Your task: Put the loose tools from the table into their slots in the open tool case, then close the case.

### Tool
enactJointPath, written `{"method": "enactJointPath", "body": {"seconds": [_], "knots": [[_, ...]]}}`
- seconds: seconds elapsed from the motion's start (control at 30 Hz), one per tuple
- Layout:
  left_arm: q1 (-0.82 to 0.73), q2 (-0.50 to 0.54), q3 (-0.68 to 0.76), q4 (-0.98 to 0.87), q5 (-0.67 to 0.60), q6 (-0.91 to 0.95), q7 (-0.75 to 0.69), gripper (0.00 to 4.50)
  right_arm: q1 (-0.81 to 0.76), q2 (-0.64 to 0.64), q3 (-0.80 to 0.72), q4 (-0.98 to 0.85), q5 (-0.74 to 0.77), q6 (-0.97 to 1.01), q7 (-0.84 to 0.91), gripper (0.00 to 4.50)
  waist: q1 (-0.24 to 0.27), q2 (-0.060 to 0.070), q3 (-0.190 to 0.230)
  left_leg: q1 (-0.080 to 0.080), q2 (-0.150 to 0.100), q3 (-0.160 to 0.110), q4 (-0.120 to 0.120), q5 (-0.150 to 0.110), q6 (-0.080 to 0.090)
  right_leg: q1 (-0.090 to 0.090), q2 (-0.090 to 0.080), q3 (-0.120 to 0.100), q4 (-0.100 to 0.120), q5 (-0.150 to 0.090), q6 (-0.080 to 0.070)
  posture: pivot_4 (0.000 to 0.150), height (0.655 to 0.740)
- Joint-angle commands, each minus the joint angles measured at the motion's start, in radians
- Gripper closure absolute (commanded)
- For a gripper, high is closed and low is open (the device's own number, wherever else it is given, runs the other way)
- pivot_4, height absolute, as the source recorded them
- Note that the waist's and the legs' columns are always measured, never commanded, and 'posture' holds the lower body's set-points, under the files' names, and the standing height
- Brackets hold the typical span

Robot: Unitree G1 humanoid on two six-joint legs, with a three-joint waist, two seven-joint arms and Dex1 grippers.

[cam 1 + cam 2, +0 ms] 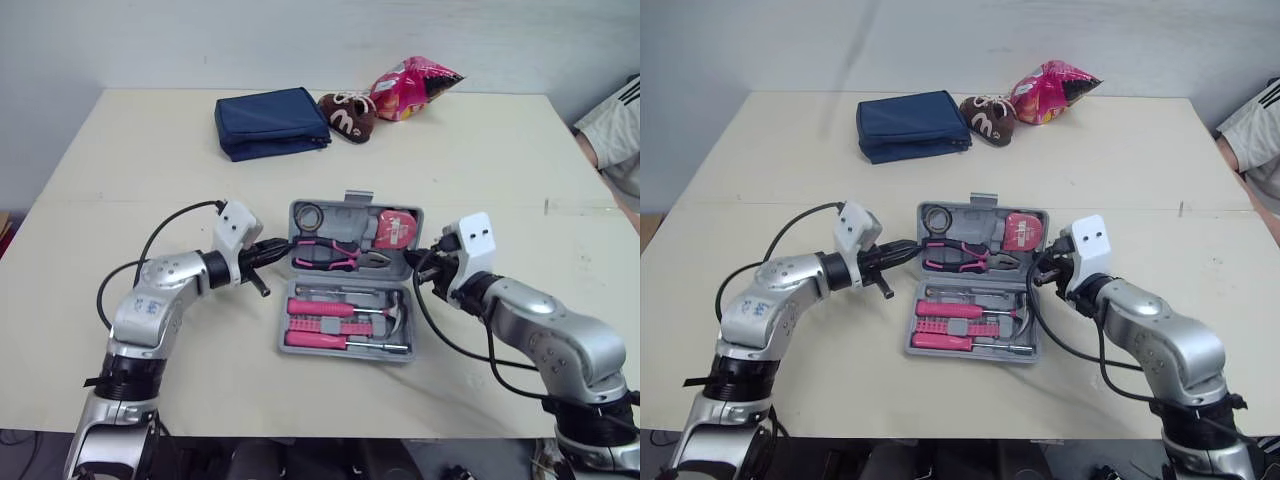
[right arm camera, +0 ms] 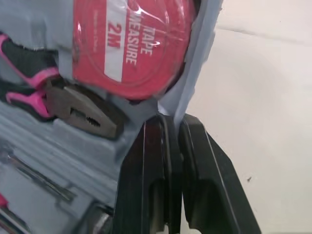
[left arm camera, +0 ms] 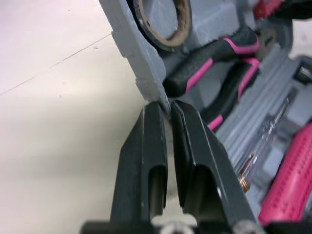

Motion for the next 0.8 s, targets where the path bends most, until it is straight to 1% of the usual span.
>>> {"method": "enactJointPath", "body": {"seconds": [0.03, 0.07, 0.1, 0.2, 0.27, 0.3, 0.33, 0.37, 0.4, 0.43, 0.47, 0.5, 0.53, 0.6, 0.63, 0.73, 0.8], "knots": [[0.045, 0.017, -0.021, 0.049, 0.085, -0.342, -0.051, 4.47, 0.104, -0.046, 0.089, 0.096, -0.302, -0.501, 0.128, 4.5, 0.0, 0.0, 0.0, 0.001, 0.0, 0.0, 0.0, 0.0, 0.0, 0.001, 0.0, 0.0, 0.0, 0.0, 0.001, 0.15, 0.74], [0.063, 0.021, -0.028, 0.074, 0.112, -0.428, -0.055, 4.47, 0.135, -0.053, 0.11, 0.145, -0.39, -0.658, 0.136, 4.5, 0.0, 0.0, 0.0, 0.002, -0.001, 0.001, 0.001, 0.0, 0.001, 0.002, 0.0, 0.001, 0.0, 0.0, 0.001, 0.15, 0.74], [0.078, 0.025, -0.032, 0.096, 0.134, -0.495, -0.057, 4.47, 0.156, -0.053, 0.12, 0.181, -0.449, -0.759, 0.136, 4.5, 0.0, 0.0, 0.0, 0.004, -0.001, 0.002, 0.0, -0.001, 0.001, 0.004, -0.001, 0.001, -0.001, 0.001, 0.001, 0.15, 0.74], [0.11, 0.039, -0.033, 0.14, 0.159, -0.679, -0.082, 4.47, 0.188, -0.052, 0.124, 0.27, -0.581, -0.976, 0.107, 4.5, -0.001, 0.0, 0.0, 0.006, -0.001, 0.004, 0.001, -0.001, 0.002, 0.005, -0.001, 0.001, 0.0, 0.001, 0.002, 0.15, 0.74], [0.132, 0.053, -0.027, 0.158, 0.152, -0.79, -0.11, 4.47, 0.217, -0.059, 0.105, 0.322, -0.633, -1.082, 0.096, 4.5, -0.001, 0.0, 0.0, 0.007, -0.001, 0.005, 0.0, -0.001, 0.002, 0.005, -0.001, 0.001, 0.001, 0.001, 0.002, 0.15, 0.74], [0.143, 0.056, -0.023, 0.161, 0.136, -0.82, -0.125, 4.13, 0.23, -0.062, 0.093, 0.342, -0.641, -1.125, 0.097, 4.5, -0.001, 0.0, 0.0, 0.007, 0.0, 0.005, 0.0, -0.001, 0.002, 0.004, -0.001, 0.002, 0.001, 0.001, 0.002, 0.15, 0.74], [0.164, 0.081, -0.007, 0.177, 0.138, -0.861, -0.135, 3.77, 0.255, -0.078, 0.068, 0.366, -0.66, -1.179, 0.088, 4.5, -0.001, 0.0, 0.0, 0.007, 0.0, 0.005, 0.0, -0.001, 0.002, 0.004, -0.001, 0.002, 0.002, 0.001, 0.002, 0.15, 0.74], [0.179, 0.1, 0.006, 0.189, 0.14, -0.89, -0.142, 3.5, 0.272, -0.088, 0.049, 0.383, -0.675, -1.219, 0.081, 3.68, -0.002, 0.0, 0.0, 0.007, 0.0, 0.006, 0.0, -0.001, 0.002, 0.004, -0.001, 0.002, 0.002, 0.001, 0.002, 0.15, 0.74], [0.193, 0.117, 0.022, 0.199, 0.136, -0.916, -0.148, 3.12, 0.289, -0.099, 0.035, 0.391, -0.681, -1.244, 0.081, 3.34, -0.002, 0.0, 0.0, 0.007, 0.0, 0.006, 0.0, -0.001, 0.002, 0.004, -0.001, 0.002, 0.001, 0.001, 0.002, 0.15, 0.74], [0.211, 0.147, 0.052, 0.209, 0.127, -0.921, -0.151, 2.63, 0.313, -0.122, 0.009, 0.391, -0.713, -1.283, 0.071, 2.84, -0.003, 0.0, 0.0, 0.007, 0.0, 0.006, 0.0, -0.001, 0.002, 0.004, -0.001, 0.003, 0.001, 0.001, 0.002, 0.15, 0.74], [0.24, 0.192, 0.084, 0.225, 0.107, -0.92, -0.177, 2.57, 0.345, -0.15, -0.026, 0.393, -0.742, -1.303, 0.063, 2.27, -0.003, 0.0, 0.0, 0.007, 0.001, 0.006, 0.0, -0.001, 0.002, 0.004, -0.001, 0.004, 0.001, 0.001, 0.002, 0.15, 0.74], [0.269, 0.239, 0.121, 0.25, 0.094, -0.913, -0.192, 2.57, 0.38, -0.178, -0.063, 0.403, -0.772, -1.327, 0.051, 1.81, -0.004, 0.0, 0.0, 0.007, 0.001, 0.006, 0.0, -0.001, 0.002, 0.004, -0.001, 0.004, 0.002, 0.001, 0.002, 0.15, 0.74], [0.3, 0.284, 0.164, 0.288, 0.071, -0.928, -0.217, 2.57, 0.424, -0.206, -0.102, 0.412, -0.771, -1.362, 0.058, 1.37, -0.008, 0.0, 0.0, 0.007, 0.001, 0.006, 0.0, -0.001, 0.002, 0.004, -0.001, 0.004, 0.002, 0.001, 0.001, 0.15, 0.74], [0.341, 0.353, 0.214, 0.366, 0.05, -0.952, -0.253, 2.57, 0.501, -0.246, -0.16, 0.424, -0.779, -1.42, 0.063, 1.37, -0.011, 0.0, 0.0, 0.009, 0.001, 0.007, -0.001, -0.001, 0.003, 0.004, -0.001, 0.005, 0.002, 0.0, 0.001, 0.15, 0.74], [0.352, 0.382, 0.238, 0.408, 0.024, -0.914, -0.28, 2.57, 0.555, -0.267, -0.187, 0.433, -0.759, -1.431, 0.085, 1.37, -0.011, 0.0, 0.0, 0.009, 0.001, 0.007, -0.001, -0.001, 0.003, 0.004, -0.001, 0.005, 0.002, 0.0, 0.0, 0.15, 0.74], [0.281, 0.381, 0.254, 0.451, -0.053, -0.739, -0.286, 2.57, 0.654, -0.29, -0.219, 0.416, -0.594, -1.375, 0.186, 1.37, 0.0, -0.001, 0.0, 0.011, 0.001, 0.007, -0.002, -0.002, 0.003, 0.007, -0.002, 0.003, 0.002, 0.0, 0.0, 0.15, 0.74], [0.235, 0.365, 0.235, 0.436, -0.069, -0.692, -0.302, 2.57, 0.688, -0.299, -0.209, 0.353, -0.451, -1.286, 0.273, 1.37, 0.002, -0.003, 0.001, 0.011, 0.0, 0.003, 0.0, -0.002, 0.004, 0.011, -0.002, 0.001, 0.001, 0.0, 0.0, 0.15, 0.74]]}}
